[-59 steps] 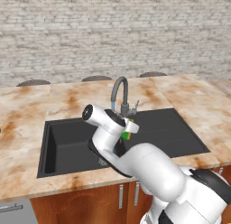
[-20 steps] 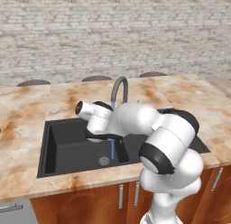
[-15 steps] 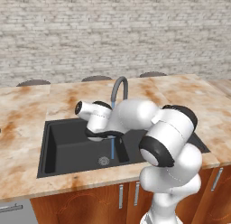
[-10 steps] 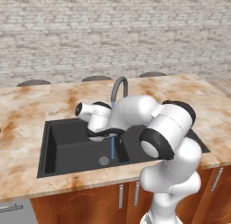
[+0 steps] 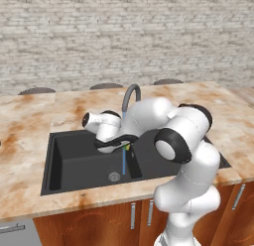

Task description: Soak the sponge with water for a few seconds and then drop it inside the sink.

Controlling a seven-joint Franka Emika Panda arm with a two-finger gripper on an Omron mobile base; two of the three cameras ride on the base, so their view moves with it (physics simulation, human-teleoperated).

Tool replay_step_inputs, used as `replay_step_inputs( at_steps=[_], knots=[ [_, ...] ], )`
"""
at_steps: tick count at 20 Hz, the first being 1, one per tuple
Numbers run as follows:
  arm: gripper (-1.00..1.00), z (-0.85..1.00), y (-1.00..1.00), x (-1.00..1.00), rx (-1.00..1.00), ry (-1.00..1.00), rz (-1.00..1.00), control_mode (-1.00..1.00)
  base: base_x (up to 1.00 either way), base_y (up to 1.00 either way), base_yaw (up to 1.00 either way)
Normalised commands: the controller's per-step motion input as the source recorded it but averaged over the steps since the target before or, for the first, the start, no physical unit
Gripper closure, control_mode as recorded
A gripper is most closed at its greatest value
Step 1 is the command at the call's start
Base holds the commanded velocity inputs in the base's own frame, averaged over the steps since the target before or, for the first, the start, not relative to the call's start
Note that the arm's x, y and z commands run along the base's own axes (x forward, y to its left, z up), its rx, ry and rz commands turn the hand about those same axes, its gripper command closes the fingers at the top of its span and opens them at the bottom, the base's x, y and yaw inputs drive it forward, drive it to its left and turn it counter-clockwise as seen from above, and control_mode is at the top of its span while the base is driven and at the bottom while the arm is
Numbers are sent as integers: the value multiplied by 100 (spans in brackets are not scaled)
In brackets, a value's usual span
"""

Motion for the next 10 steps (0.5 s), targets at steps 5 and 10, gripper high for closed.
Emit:
replay_step_inputs(
  at_steps=[5, 10],
  knots=[
    [100, -1, 0, 7, 0, 7, 0, -100, 0, 0, 0],
    [100, -7, 0, 3, 0, 11, 0, -100, 0, 0, 0]
  ],
)
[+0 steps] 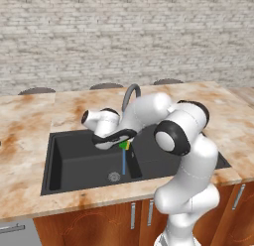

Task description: Soak the sponge with water for a few seconds and then drop it inside the sink.

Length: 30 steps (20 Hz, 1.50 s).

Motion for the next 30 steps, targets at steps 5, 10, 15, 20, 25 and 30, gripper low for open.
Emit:
replay_step_inputs(
  at_steps=[5, 10, 15, 20, 25, 30],
  knots=[
    [100, -3, 0, 6, -1, 7, 0, -100, 0, 0, 0],
    [100, -5, 0, 15, -3, 1, 0, -100, 0, 0, 0],
    [100, -2, 0, 16, -6, 0, 0, -100, 0, 0, 0],
    [100, 0, 0, 19, -8, 0, 0, -100, 0, 0, 0],
    [100, 0, 0, 22, -7, 0, -1, -100, 0, 0, 0],
    [100, 0, 0, 15, -3, 0, -2, -100, 0, 0, 0]
  ],
)
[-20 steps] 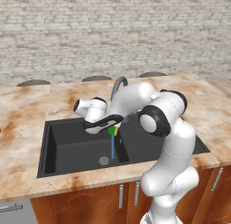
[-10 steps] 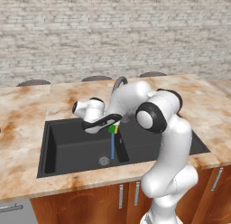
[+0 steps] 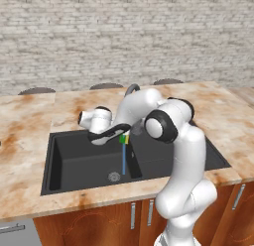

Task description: Soak the sponge with water for a few seconds and then drop it inside the sink.

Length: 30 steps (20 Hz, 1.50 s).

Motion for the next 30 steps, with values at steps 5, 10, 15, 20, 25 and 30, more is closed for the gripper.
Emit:
replay_step_inputs(
  at_steps=[5, 10, 15, 20, 25, 30],
  knots=[
    [100, 0, 1, 12, -3, -3, 0, -100, 0, 0, 0],
    [100, 0, 12, 5, 0, -9, 0, -100, 0, 0, 0],
    [100, -4, 5, 9, 0, -6, 0, -100, 0, 0, 0],
    [100, 0, 0, 2, 0, -2, 0, -100, 0, 0, 0],
    [100, 0, 0, -24, 1, -5, 0, -100, 0, 0, 0],
    [100, 0, 0, -25, 0, -2, 0, -100, 0, 0, 0]
  ],
)
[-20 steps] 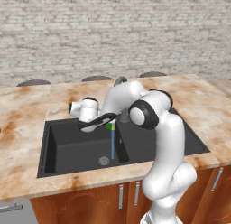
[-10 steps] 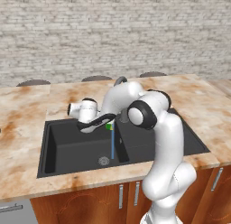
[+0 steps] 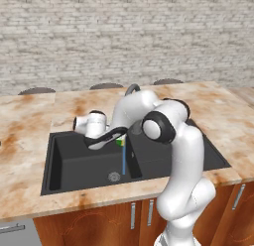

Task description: Soak the sponge with water for a few seconds and then drop it inside the sink.

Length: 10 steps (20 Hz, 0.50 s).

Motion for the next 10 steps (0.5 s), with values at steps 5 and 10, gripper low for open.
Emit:
replay_step_inputs(
  at_steps=[5, 10],
  knots=[
    [100, 3, 5, -11, 1, -1, 0, -100, 0, 0, 0],
    [100, 7, 19, 0, 11, 0, 5, -100, 0, 0, 0]
  ],
)
